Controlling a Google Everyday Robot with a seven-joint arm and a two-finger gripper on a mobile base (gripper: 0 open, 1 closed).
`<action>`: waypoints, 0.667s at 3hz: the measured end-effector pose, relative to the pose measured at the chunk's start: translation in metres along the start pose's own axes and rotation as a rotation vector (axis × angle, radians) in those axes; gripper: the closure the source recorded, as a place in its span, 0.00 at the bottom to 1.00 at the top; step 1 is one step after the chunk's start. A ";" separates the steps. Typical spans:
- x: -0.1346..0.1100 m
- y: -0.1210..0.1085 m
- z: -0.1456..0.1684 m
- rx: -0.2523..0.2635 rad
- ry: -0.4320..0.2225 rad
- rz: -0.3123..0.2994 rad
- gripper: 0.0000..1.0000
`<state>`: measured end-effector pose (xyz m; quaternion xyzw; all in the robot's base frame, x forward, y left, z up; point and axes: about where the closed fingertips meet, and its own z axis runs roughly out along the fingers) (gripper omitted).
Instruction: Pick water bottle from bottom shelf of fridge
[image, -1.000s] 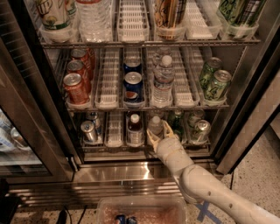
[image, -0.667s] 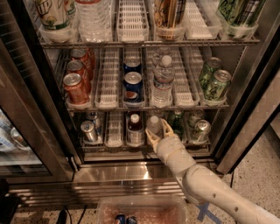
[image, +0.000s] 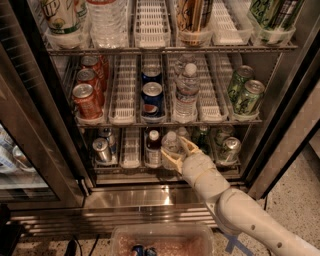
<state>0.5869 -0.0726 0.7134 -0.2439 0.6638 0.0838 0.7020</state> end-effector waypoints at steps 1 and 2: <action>-0.004 0.005 -0.005 -0.026 0.002 -0.003 1.00; 0.001 0.026 -0.029 -0.118 0.045 -0.004 1.00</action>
Offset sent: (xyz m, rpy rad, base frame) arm -0.0917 0.0284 -0.0181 -0.0932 0.1427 0.2757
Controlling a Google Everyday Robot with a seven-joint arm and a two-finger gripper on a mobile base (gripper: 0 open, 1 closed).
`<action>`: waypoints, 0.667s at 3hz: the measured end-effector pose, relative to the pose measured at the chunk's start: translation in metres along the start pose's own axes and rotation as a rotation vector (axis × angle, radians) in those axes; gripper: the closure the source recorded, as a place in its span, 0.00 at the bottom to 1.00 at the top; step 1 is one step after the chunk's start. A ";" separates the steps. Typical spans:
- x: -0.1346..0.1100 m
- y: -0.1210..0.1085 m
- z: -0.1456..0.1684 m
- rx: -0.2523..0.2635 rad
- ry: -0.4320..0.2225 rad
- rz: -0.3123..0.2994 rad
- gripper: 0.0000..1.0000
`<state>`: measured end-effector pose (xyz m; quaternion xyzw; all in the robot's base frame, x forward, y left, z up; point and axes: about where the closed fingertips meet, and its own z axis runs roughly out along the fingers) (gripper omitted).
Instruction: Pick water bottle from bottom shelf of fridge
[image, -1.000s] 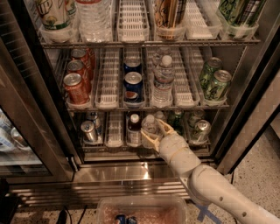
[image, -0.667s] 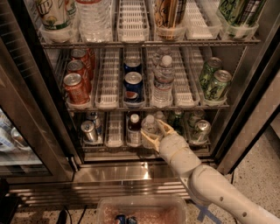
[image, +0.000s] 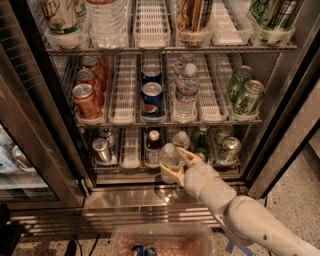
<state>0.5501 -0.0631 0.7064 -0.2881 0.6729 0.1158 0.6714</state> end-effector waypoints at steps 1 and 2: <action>-0.005 0.041 -0.024 -0.167 0.048 0.002 1.00; -0.022 0.071 -0.034 -0.327 0.080 -0.043 1.00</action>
Offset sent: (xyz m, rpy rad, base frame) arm -0.1411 0.0874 0.0151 -0.1906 0.1982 0.6553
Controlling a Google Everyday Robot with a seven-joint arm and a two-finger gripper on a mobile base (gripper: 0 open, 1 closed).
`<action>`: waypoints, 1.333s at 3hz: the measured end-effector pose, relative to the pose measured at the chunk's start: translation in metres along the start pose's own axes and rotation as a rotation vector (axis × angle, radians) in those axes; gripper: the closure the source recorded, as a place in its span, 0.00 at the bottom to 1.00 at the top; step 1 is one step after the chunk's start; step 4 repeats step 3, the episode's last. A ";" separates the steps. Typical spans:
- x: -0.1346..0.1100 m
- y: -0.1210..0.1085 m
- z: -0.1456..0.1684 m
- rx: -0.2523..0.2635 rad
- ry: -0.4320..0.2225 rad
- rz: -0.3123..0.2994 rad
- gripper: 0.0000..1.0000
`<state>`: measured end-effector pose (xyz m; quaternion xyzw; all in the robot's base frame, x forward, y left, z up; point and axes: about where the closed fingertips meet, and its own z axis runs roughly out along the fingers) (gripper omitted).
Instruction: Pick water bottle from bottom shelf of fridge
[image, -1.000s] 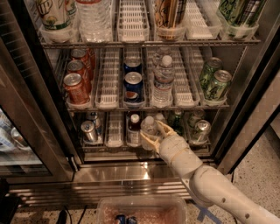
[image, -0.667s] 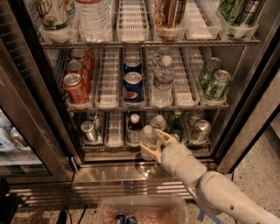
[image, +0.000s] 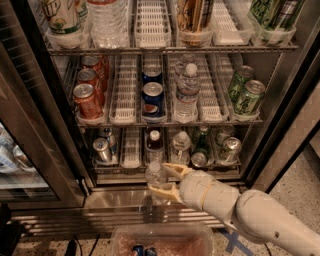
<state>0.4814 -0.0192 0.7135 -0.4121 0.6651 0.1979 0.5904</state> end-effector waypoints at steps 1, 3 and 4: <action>-0.032 0.019 -0.002 -0.138 -0.046 -0.014 1.00; -0.033 0.039 -0.006 -0.217 -0.049 -0.016 1.00; -0.033 0.039 -0.006 -0.217 -0.049 -0.016 1.00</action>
Offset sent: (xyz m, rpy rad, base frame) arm -0.0130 0.0155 0.0230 0.0173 0.0032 0.1143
